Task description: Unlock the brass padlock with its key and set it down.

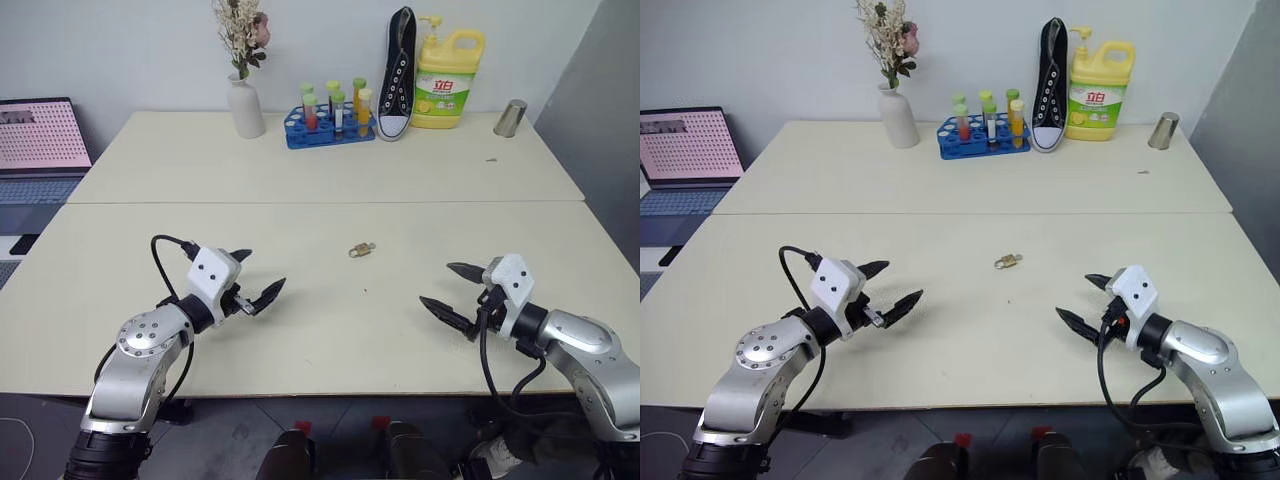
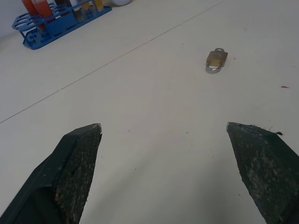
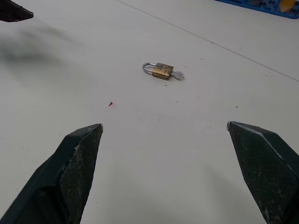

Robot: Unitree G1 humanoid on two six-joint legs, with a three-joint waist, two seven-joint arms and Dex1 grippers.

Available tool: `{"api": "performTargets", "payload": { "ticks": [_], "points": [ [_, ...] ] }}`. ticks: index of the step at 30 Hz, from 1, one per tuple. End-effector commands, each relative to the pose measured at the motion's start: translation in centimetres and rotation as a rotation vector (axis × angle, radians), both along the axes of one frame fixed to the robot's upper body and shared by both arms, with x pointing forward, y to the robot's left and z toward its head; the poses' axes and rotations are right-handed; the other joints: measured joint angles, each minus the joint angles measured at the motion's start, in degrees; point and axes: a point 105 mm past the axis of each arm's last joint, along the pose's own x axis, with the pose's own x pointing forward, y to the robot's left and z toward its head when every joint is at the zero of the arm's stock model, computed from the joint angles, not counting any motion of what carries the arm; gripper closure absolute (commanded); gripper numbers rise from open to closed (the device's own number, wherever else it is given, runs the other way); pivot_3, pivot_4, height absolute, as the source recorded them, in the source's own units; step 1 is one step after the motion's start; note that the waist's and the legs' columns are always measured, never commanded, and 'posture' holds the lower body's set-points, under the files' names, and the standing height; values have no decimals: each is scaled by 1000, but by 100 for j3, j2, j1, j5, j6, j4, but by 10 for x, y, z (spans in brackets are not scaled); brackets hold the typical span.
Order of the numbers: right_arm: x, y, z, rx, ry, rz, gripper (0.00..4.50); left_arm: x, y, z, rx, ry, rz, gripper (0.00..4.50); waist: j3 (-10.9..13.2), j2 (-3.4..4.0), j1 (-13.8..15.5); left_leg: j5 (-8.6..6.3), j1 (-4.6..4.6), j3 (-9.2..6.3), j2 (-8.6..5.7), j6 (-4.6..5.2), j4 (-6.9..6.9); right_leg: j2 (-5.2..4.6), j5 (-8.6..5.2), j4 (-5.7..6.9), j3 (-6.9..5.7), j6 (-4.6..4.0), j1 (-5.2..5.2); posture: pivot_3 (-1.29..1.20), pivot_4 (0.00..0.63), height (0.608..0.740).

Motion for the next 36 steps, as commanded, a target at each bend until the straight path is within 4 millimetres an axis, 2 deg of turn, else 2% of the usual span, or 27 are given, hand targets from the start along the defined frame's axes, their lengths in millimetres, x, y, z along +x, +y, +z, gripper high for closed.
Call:
{"api": "performTargets", "payload": {
  "ticks": [1,8,15,19,23,27,31,33,36],
  "points": [
    [2,1,9,-9,-46,13,37,-8,-13,7,14,-32,-79,0,0,0,0,0,-1,0,0,0,0,0,0,-1,0,0,0,0,150,740],
    [6,-4,4,-13,-55,-5,37,-7,-16,5,52,-46,-74,0,1,0,11,0,-3,0,0,-1,0,-2,0,-2,-1,0,-1,0,150,740],
    [6,-3,-2,19,-39,-20,37,-12,-29,12,-45,-27,-188,0,1,0,10,0,-4,0,-1,-1,0,-2,0,-2,0,0,-2,0,150,740],
    [3,1,-5,11,-32,-22,37,-9,-41,10,-25,-14,-237,0,0,-1,13,0,-4,-1,-1,-1,0,-1,0,-2,-2,0,-2,0,150,740],
    [-4,10,-4,44,6,-37,37,12,-62,7,-28,-8,-271,0,0,-1,31,0,-5,-1,-6,-1,5,-3,0,-1,-2,0,0,0,150,740],
    [-15,27,12,97,45,-37,37,45,-92,5,-6,12,-331,0,0,-3,40,1,-11,-8,-6,-2,9,-2,1,0,-10,1,-1,0,150,740],
    [-21,37,21,118,67,-32,37,64,-108,1,20,28,-358,0,-1,-4,-1,1,-15,-6,-6,-2,6,-2,1,-1,-8,1,-6,0,150,740],
    [-25,48,29,125,62,-34,37,80,-118,-5,36,53,-359,0,-1,-4,3,1,-14,-6,-6,-2,7,-2,1,-1,-9,1,-7,0,150,740],
    [-22,49,35,132,63,-136,37,97,-130,-17,66,112,-359,0,0,-6,9,2,-18,-13,-8,-1,9,-1,0,3,-16,1,-8,0,150,740]
  ]
}}
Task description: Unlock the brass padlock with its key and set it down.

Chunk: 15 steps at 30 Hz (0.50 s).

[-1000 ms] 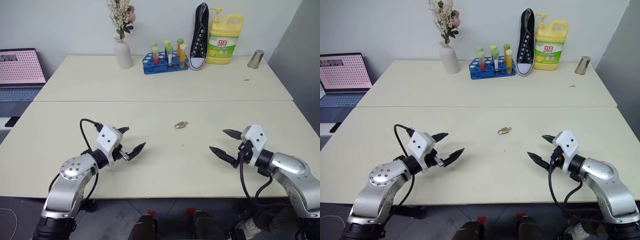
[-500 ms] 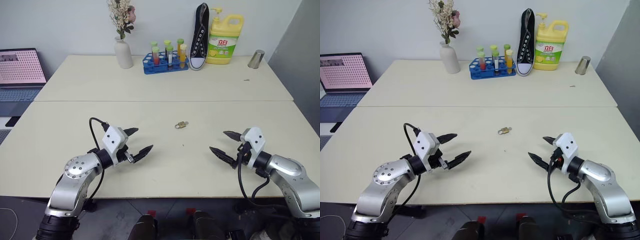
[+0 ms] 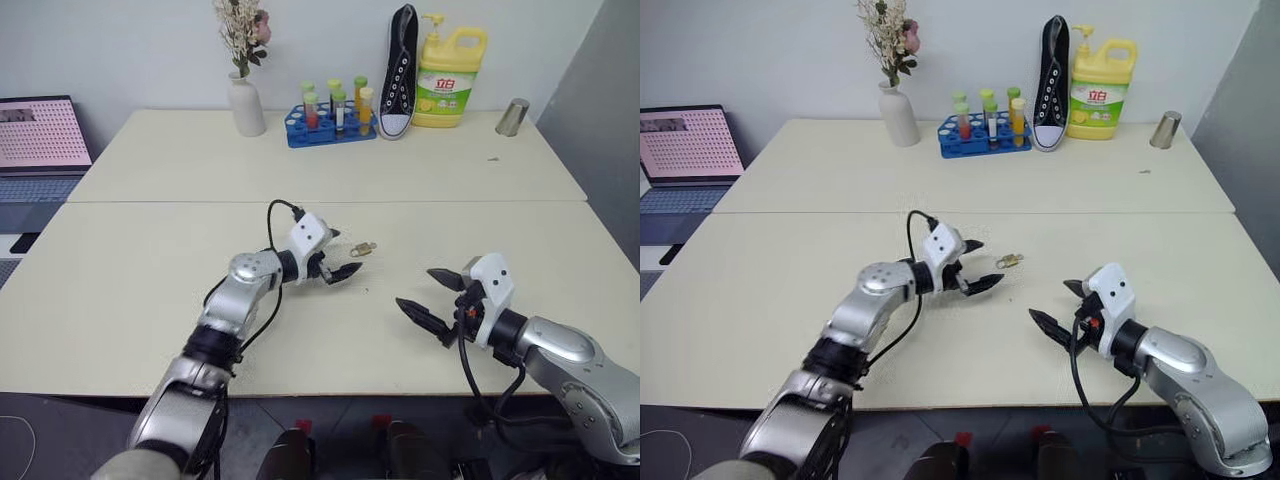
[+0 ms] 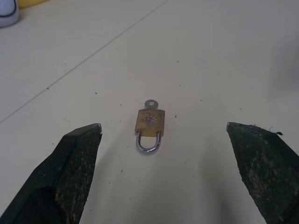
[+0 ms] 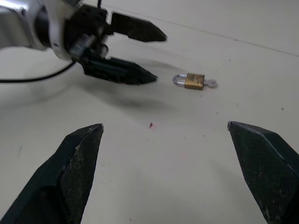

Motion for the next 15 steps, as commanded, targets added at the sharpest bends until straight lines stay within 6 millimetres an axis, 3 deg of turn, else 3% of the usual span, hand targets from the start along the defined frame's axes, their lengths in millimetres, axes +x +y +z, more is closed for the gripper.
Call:
{"api": "performTargets", "payload": {
  "ticks": [1,7,12,15],
  "points": [
    [-3,6,17,18,-33,-54,37,15,-10,-3,27,9,-2,0,0,-1,-1,0,-3,0,0,0,0,0,0,-1,0,0,-1,0,150,740],
    [-6,7,21,4,-18,-91,37,24,-26,-6,60,21,-40,0,1,-3,-12,0,-13,1,-5,0,-1,-3,0,-5,1,1,-9,0,150,740],
    [-10,6,18,6,-4,-114,37,24,-26,-15,116,71,-55,0,0,-3,-12,-1,-12,-1,-5,1,-1,-3,-1,-1,0,2,-8,0,150,740],
    [-11,5,18,13,-2,-125,0,23,-22,-19,121,107,-52,546,-1,-4,-17,-1,-9,0,-5,2,-1,-3,-1,1,1,2,-8,0,150,740]
  ]
}}
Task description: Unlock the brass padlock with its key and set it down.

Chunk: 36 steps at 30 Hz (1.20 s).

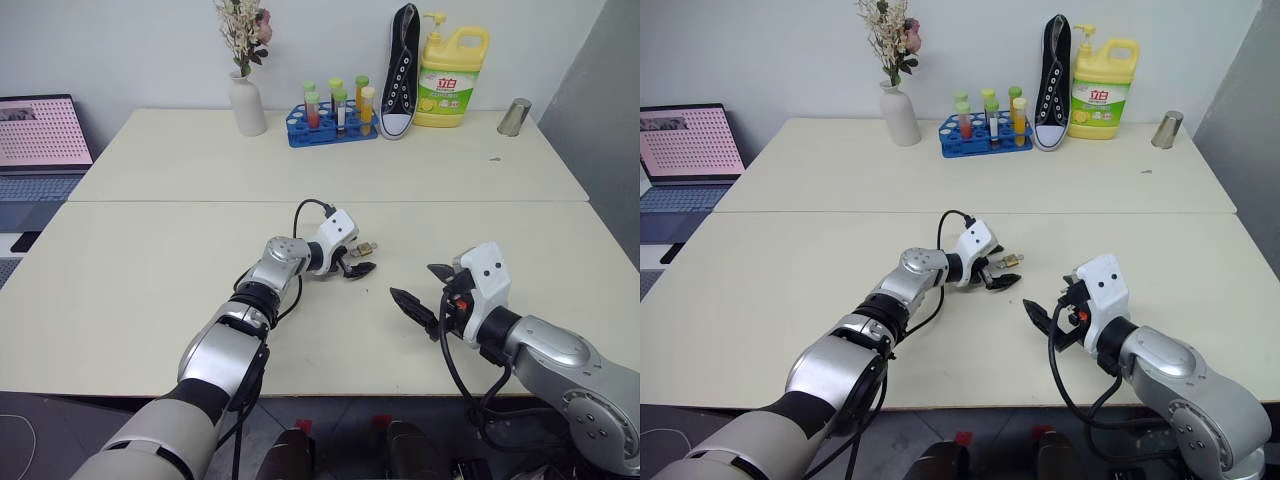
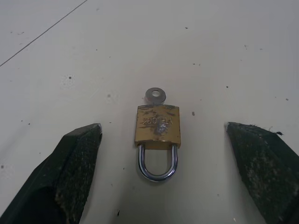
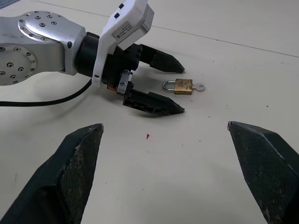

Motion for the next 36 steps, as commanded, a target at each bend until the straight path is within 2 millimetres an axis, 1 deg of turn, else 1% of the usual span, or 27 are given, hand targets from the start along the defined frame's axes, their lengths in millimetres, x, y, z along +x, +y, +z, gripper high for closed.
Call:
{"api": "performTargets", "payload": {
  "ticks": [1,8,10,15,17,21,23,24,27,29,31,33,34,36],
  "points": [
    [-4,0,9,9,-45,-7,0,1,4,-3,26,30,-1,842,0,-1,-6,0,0,-1,0,0,0,0,0,0,-1,0,0,0,150,740],
    [-3,-1,9,8,-42,-7,0,2,9,-11,85,56,24,3050,-3,-2,-12,0,8,0,1,0,1,2,0,6,1,0,3,0,150,740],
    [-4,-2,8,4,-41,-6,0,0,8,-16,117,39,13,3548,-5,-2,-12,0,9,0,1,1,1,2,0,6,0,0,6,0,150,740],
    [-4,-1,8,-7,-46,11,0,-7,5,-22,129,6,-48,3543,-9,-5,-12,0,14,0,1,1,1,2,0,7,1,0,9,0,150,740],
    [-5,1,8,-21,-58,40,0,-12,5,-19,107,-38,-98,3543,-10,-4,-14,0,14,2,1,1,0,1,0,6,3,0,9,0,150,740],
    [-13,12,10,-61,-112,160,0,-31,19,-4,43,-203,-222,3543,-10,-3,-50,1,17,4,6,0,-5,3,0,4,5,0,7,0,150,740],
    [-17,14,8,-55,-120,223,0,-53,36,11,-1,-371,-289,3543,-10,-2,-69,1,16,3,9,-1,-6,4,0,2,7,-1,4,0,150,740],
    [-19,15,7,-50,-117,248,0,-63,41,18,-15,-436,-311,3543,-9,-2,-86,1,16,2,10,-1,-6,5,0,1,7,-1,5,0,150,740],
    [-27,22,4,-3,-69,372,0,-96,57,30,30,-626,-388,3543,-9,-3,-56,1,13,-2,15,-2,-7,3,1,1,13,-3,1,0,150,740],
    [-32,25,3,26,-33,444,0,-109,65,36,70,-734,-406,3543,-9,-4,26,1,12,-3,13,-1,0,1,2,0,9,-3,4,0,150,740],
    [-34,27,3,42,-9,481,0,-116,69,40,83,-796,-410,3543,-9,-4,71,0,13,-6,10,0,2,-2,2,-4,6,-2,12,0,150,740],
    [-32,27,3,57,11,505,0,-125,72,47,110,-915,-434,3543,-9,-5,99,0,14,-4,4,1,2,-5,2,-7,7,-1,16,0,150,740],
    [-29,30,0,85,43,527,0,-134,76,55,132,-1031,-458,3543,-9,-5,97,0,14,-2,4,1,2,-5,2,-10,6,-1,16,0,150,740],
    [-26,36,-1,130,84,570,0,-146,79,62,148,-1157,-485,3543,-9,-6,66,0,14,3,6,0,0,-4,2,-10,8,-1,12,0,150,740]
  ]
}}
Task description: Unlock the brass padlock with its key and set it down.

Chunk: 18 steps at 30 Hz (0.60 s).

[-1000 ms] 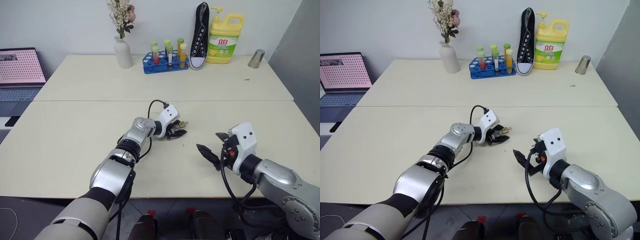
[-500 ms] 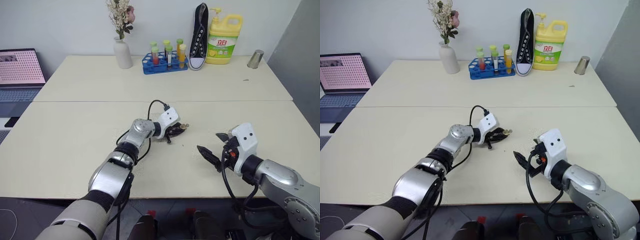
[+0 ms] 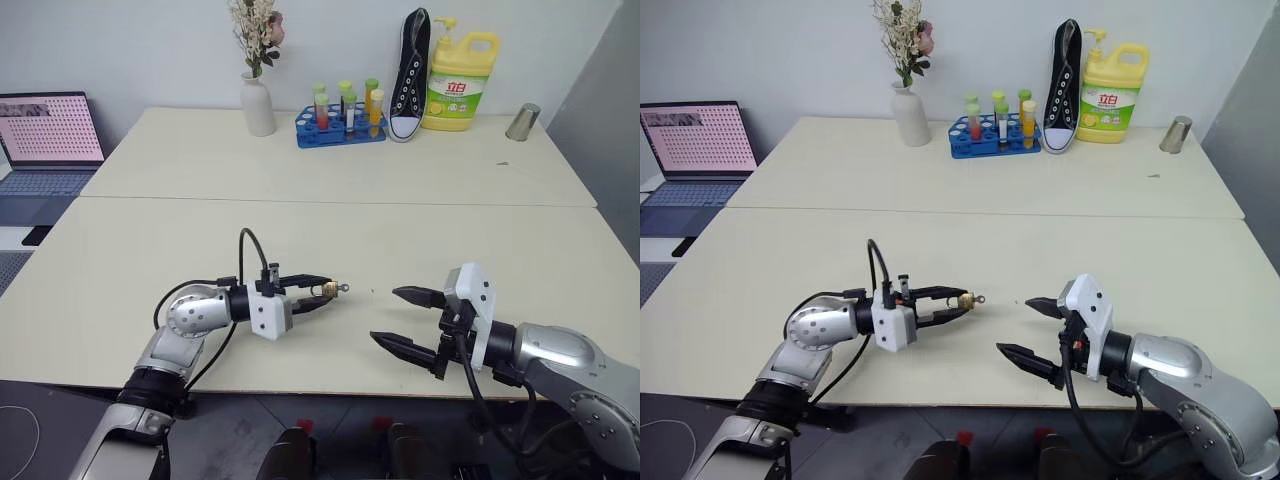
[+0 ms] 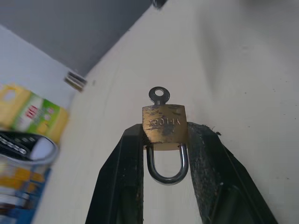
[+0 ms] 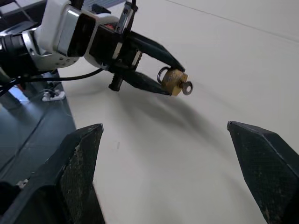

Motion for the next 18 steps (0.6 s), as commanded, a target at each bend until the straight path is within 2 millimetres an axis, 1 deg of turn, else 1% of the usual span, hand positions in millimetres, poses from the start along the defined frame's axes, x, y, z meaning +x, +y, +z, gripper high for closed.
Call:
{"api": "performTargets", "payload": {
  "ticks": [1,6,13,18],
  "points": [
    [2,11,5,74,55,82,0,-21,0,24,-25,-252,-74,3543,0,0,-26,0,0,1,2,0,-2,1,0,2,0,0,-2,0,150,740],
    [9,18,12,123,72,112,0,-22,-2,29,-71,-287,-61,3543,0,1,-65,0,1,-1,2,0,-3,3,0,5,-3,0,-2,0,150,740],
    [11,28,16,133,79,168,0,-18,-3,26,-48,-297,-51,3543,0,1,-74,0,2,-2,2,0,-2,5,0,9,-5,0,-2,0,150,740],
    [17,38,20,140,80,180,0,-18,-9,28,-53,-310,-66,3543,0,2,-77,0,3,-3,3,1,-3,6,0,11,-6,0,-3,0,150,740]
  ]
}}
